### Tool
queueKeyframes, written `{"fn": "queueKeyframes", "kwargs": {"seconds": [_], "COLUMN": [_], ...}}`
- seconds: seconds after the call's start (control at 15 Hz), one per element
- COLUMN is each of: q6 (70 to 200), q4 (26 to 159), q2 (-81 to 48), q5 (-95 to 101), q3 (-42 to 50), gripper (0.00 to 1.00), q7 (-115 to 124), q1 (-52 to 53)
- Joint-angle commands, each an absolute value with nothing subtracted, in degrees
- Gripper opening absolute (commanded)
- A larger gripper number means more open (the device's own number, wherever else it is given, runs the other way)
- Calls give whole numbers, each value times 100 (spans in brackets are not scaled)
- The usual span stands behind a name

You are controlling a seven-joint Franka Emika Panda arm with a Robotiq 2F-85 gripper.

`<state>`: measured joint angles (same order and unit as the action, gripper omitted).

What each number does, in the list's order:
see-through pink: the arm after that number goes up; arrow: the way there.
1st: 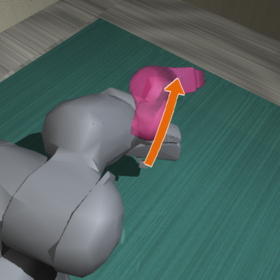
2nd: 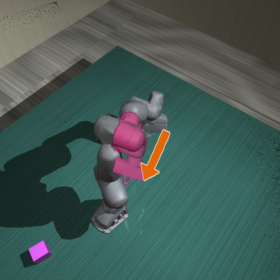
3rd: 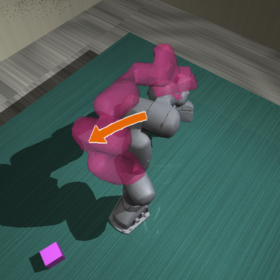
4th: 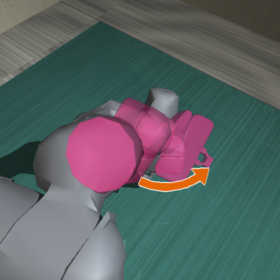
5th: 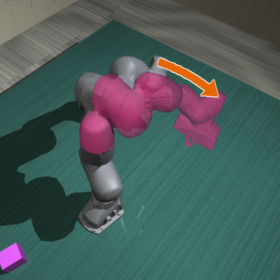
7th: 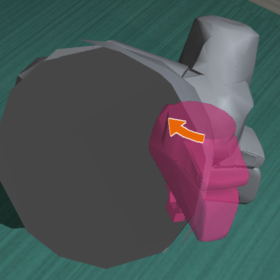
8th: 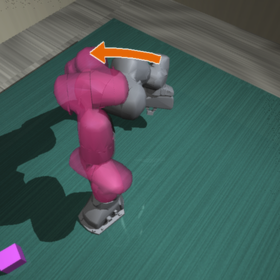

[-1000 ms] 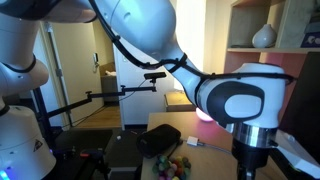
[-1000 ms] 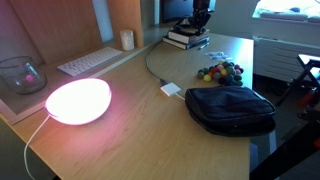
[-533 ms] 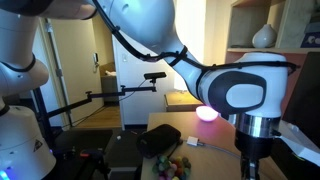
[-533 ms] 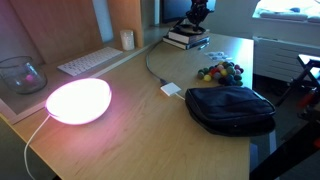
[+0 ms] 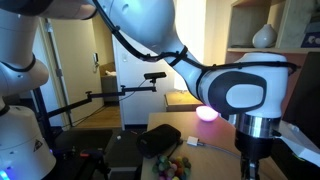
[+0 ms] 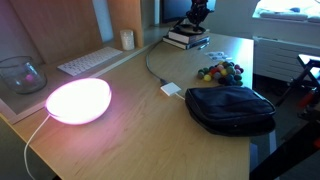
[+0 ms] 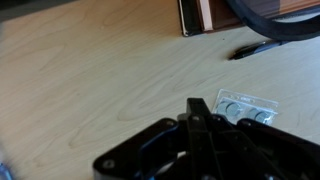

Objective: Put the charger cable, head and the plastic object onto the floor.

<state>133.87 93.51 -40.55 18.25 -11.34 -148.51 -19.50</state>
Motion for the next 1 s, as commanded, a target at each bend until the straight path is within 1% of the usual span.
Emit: {"fn": "queueKeyframes", "kwargs": {"seconds": [0.0,0.47,0.93], "q6": [13416,13489,13663], "q4": [9379,9572,10093], "q2": [-4113,-4424,-4414], "q5": [1796,2069,2375], "q3": [-976,-1014,-993], "gripper": [0,0,0], "q7": [-14888,-14892,-14892], "q1": [-1860,-2000,-2062]}}
